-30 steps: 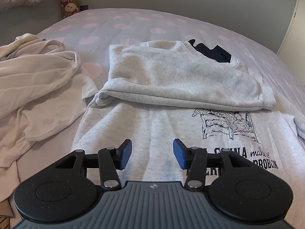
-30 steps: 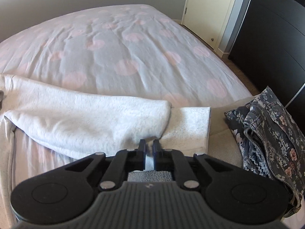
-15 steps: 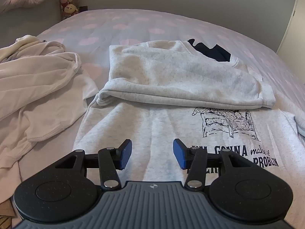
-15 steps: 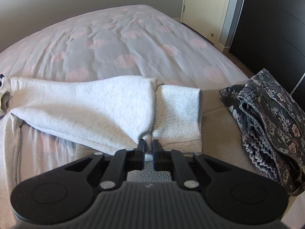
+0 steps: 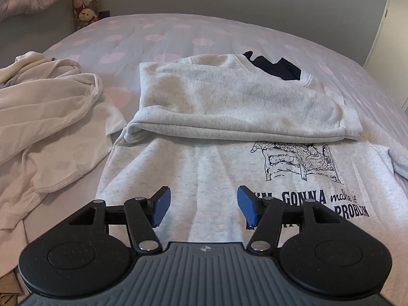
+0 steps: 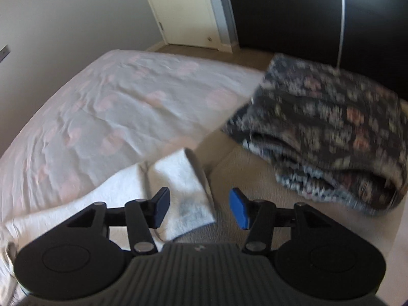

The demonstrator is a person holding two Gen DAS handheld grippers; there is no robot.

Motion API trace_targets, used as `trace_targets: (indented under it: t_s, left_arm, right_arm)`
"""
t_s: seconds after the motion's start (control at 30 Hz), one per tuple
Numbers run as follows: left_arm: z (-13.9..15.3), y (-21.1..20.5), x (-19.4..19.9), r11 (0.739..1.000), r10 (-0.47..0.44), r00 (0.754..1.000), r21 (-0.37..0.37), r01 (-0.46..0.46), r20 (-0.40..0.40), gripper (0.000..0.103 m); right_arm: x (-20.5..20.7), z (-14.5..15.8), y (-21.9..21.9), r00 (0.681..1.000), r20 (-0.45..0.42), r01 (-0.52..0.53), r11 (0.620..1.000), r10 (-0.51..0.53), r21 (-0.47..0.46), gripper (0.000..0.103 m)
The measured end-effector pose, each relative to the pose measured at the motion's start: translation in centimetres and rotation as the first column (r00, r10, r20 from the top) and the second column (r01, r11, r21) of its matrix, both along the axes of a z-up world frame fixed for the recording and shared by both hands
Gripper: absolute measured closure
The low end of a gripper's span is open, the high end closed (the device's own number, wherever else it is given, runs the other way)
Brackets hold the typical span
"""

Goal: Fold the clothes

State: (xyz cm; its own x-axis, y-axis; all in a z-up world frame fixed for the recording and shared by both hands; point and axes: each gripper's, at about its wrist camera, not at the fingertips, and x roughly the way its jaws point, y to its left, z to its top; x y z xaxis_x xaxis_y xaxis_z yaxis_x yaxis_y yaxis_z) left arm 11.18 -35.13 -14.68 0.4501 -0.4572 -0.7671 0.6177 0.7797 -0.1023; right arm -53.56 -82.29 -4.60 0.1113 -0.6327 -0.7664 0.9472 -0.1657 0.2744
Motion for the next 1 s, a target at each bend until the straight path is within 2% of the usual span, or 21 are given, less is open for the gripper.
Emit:
trace_targets:
  t_s: [0.07, 0.13, 0.2, 0.37, 0.5, 0.57, 0.67, 0.8, 1.0]
  left_arm:
    - [0.0, 0.2, 0.2, 1.000, 0.006, 1.000, -0.008, -0.006, -0.010, 0.045]
    - [-0.1, 0.4, 0.4, 1.000, 0.009, 1.000, -0.010, -0.009, -0.025, 0.045]
    - [-0.2, 0.5, 0.5, 1.000, 0.008, 0.999, -0.017, -0.009, -0.038, 0.045]
    - [0.0, 0.9, 0.7, 1.000, 0.006, 0.999, -0.025, -0.007, -0.036, 0.045]
    - [0.2, 1.4, 0.9, 0.999, 0.018, 1.000, -0.029, -0.018, -0.024, 0.045]
    - [0.5, 1.7, 1.0, 0.999, 0.026, 1.000, -0.030, -0.026, -0.008, 0.045]
    - [1.1, 1.8, 1.1, 0.999, 0.043, 0.998, 0.018, -0.044, 0.054, 0.045]
    - [2.1, 2.1, 1.8, 0.996, -0.019, 0.992, 0.092, 0.007, 0.128, 0.045]
    - [3.7, 3.5, 5.1, 0.994, -0.030, 0.985, 0.106, 0.012, 0.171, 0.045]
  right_arm:
    - [0.3, -1.1, 0.0, 0.998, 0.060, 0.016, 0.999, -0.018, 0.032, 0.059]
    - [0.9, -1.1, -0.1, 0.997, 0.070, 0.030, 0.999, -0.031, 0.023, 0.064]
    - [1.5, -1.2, -0.1, 0.996, 0.079, 0.043, 0.999, -0.044, 0.012, 0.092]
    - [3.9, 1.3, -0.2, 1.000, 0.025, 0.011, 0.999, -0.010, -0.041, 0.093]
    - [6.2, 4.5, -0.2, 0.999, 0.035, -0.028, 0.995, 0.032, -0.096, 0.093]
    - [8.0, 6.5, -0.2, 0.997, 0.037, -0.059, 0.990, 0.064, -0.127, 0.093]
    - [11.3, 9.7, -0.2, 0.992, 0.043, -0.110, 0.979, 0.119, -0.173, 0.093]
    - [17.4, 14.1, 0.9, 0.971, 0.039, -0.219, 0.945, 0.235, -0.243, 0.093]
    - [27.4, 18.6, 5.0, 0.907, 0.049, -0.382, 0.866, 0.418, -0.324, 0.094]
